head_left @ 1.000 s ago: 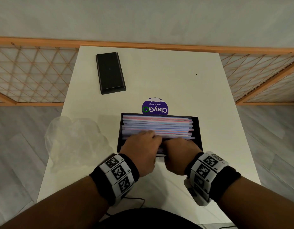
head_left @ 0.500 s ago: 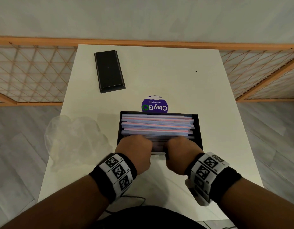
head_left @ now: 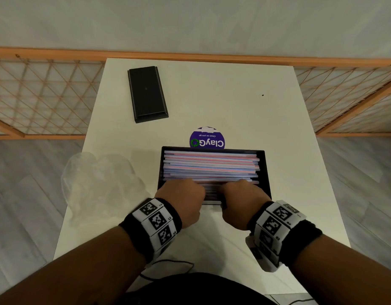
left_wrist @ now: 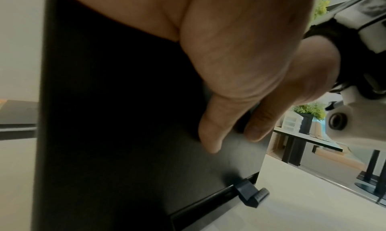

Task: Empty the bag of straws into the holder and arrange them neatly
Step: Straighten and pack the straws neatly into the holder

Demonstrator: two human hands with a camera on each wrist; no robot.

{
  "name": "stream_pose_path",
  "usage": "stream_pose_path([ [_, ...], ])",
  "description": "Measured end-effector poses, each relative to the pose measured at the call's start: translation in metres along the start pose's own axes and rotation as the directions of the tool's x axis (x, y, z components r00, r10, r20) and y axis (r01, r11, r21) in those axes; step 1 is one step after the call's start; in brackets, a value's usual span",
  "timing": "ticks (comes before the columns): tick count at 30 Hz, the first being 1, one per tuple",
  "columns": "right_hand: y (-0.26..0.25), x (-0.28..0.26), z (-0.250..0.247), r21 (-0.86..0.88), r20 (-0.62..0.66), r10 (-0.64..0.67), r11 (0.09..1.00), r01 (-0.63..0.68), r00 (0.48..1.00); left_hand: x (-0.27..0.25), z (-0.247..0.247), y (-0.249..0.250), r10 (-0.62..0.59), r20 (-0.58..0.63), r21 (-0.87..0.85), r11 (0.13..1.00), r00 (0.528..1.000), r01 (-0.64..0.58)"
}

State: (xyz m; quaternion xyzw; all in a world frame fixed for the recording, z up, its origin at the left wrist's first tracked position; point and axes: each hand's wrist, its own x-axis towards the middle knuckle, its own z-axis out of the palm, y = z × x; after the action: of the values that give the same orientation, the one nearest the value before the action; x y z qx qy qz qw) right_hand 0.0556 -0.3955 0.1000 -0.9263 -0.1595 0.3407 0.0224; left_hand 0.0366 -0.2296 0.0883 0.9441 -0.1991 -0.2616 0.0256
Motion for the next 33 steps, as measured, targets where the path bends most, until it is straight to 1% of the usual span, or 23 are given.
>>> stream_pose_path([
  [1, 0.000, -0.004, 0.001, -0.024, -0.071, -0.030, 0.999, 0.028, 0.997, -0.002, -0.002, 0.000, 0.029, -0.077, -0.011, 0.999, 0.997, -0.030],
  [2, 0.001, -0.009, 0.002, -0.044, -0.185, -0.083, 0.996, 0.076, 0.979, -0.005, -0.005, -0.002, 0.073, -0.211, -0.052, 0.995, 0.975, -0.085],
  [3, 0.002, -0.014, 0.002, -0.056, -0.307, -0.146, 0.989, 0.136, 0.940, -0.006, -0.008, -0.005, 0.112, -0.354, -0.079, 0.986, 0.928, -0.148],
  [4, 0.002, -0.018, 0.002, -0.054, -0.414, -0.204, 0.978, 0.200, 0.887, -0.007, -0.009, -0.010, 0.130, -0.476, -0.097, 0.975, 0.870, -0.199],
  [5, 0.001, -0.019, 0.001, -0.041, -0.485, -0.235, 0.968, 0.247, 0.842, -0.007, -0.011, -0.017, 0.109, -0.536, -0.113, 0.973, 0.837, -0.200],
  [6, -0.001, -0.017, 0.000, -0.037, -0.499, -0.249, 0.963, 0.267, 0.830, -0.006, -0.012, -0.024, 0.076, -0.515, -0.118, 0.980, 0.854, -0.159],
  [7, -0.002, -0.013, 0.000, -0.054, -0.464, -0.264, 0.961, 0.271, 0.845, -0.004, -0.012, -0.032, 0.046, -0.450, -0.105, 0.989, 0.892, -0.104],
  [8, -0.003, -0.007, 0.000, -0.079, -0.397, -0.276, 0.961, 0.267, 0.875, -0.001, -0.011, -0.038, 0.033, -0.373, -0.078, 0.995, 0.927, -0.066],
  [9, -0.004, -0.003, 0.003, -0.101, -0.321, -0.285, 0.959, 0.266, 0.903, 0.002, -0.009, -0.042, 0.035, -0.326, -0.051, 0.997, 0.945, -0.055],
  [10, -0.004, 0.000, 0.006, -0.117, -0.274, -0.303, 0.953, 0.281, 0.913, 0.005, -0.006, -0.045, 0.044, -0.316, -0.045, 0.997, 0.948, -0.061],
  [12, 0.001, -0.001, 0.011, -0.115, -0.313, -0.358, 0.934, 0.340, 0.879, 0.008, -0.005, -0.047, 0.050, -0.337, -0.067, 0.995, 0.940, -0.077],
  [14, 0.004, -0.001, 0.013, -0.084, -0.385, -0.362, 0.930, 0.358, 0.849, 0.008, -0.003, -0.048, 0.050, -0.358, -0.079, 0.993, 0.932, -0.084],
  [15, 0.004, 0.001, 0.013, -0.066, -0.400, -0.344, 0.935, 0.347, 0.849, 0.009, -0.002, -0.048, 0.054, -0.369, -0.075, 0.993, 0.928, -0.087],
  [17, 0.003, 0.009, 0.010, -0.040, -0.383, -0.302, 0.950, 0.310, 0.873, 0.011, 0.001, -0.049, 0.058, -0.376, -0.055, 0.995, 0.925, -0.085],
  [19, 0.000, 0.009, 0.010, -0.007, -0.361, -0.298, 0.948, 0.317, 0.884, 0.011, 0.001, -0.048, 0.058, -0.374, -0.021, 0.997, 0.926, -0.071],
  [20, -0.002, 0.005, 0.012, 0.001, -0.380, -0.312, 0.941, 0.338, 0.871, 0.011, 0.000, -0.048, 0.058, -0.371, -0.005, 0.998, 0.927, -0.064],
  [23, 0.001, -0.008, 0.023, -0.031, -0.485, -0.350, 0.923, 0.384, 0.802, 0.012, -0.002, -0.046, 0.047, -0.358, 0.005, 0.999, 0.932, -0.049],
  [24, 0.003, -0.008, 0.026, -0.043, -0.495, -0.353, 0.923, 0.383, 0.794, 0.012, -0.002, -0.046, 0.045, -0.361, 0.001, 0.999, 0.932, -0.048],
  [26, 0.002, -0.004, 0.029, -0.044, -0.475, -0.340, 0.931, 0.364, 0.812, 0.012, -0.001, -0.047, 0.048, -0.382, -0.012, 0.998, 0.923, -0.057],
  [28, 0.002, 0.006, 0.025, -0.022, -0.480, -0.322, 0.934, 0.356, 0.816, 0.012, 0.001, -0.048, 0.051, -0.407, -0.034, 0.997, 0.912, -0.071],
  [29, 0.003, 0.009, 0.021, -0.011, -0.491, -0.318, 0.933, 0.359, 0.811, 0.012, 0.002, -0.048, 0.053, -0.415, -0.045, 0.996, 0.908, -0.078],
  [32, 0.009, 0.012, 0.008, 0.011, -0.566, -0.305, 0.926, 0.377, 0.766, 0.011, 0.002, -0.049, 0.060, -0.444, -0.087, 0.990, 0.894, -0.109],
  [33, 0.011, 0.011, 0.007, 0.015, -0.577, -0.293, 0.929, 0.369, 0.762, 0.010, 0.003, -0.049, 0.068, -0.451, -0.103, 0.987, 0.890, -0.127],
])
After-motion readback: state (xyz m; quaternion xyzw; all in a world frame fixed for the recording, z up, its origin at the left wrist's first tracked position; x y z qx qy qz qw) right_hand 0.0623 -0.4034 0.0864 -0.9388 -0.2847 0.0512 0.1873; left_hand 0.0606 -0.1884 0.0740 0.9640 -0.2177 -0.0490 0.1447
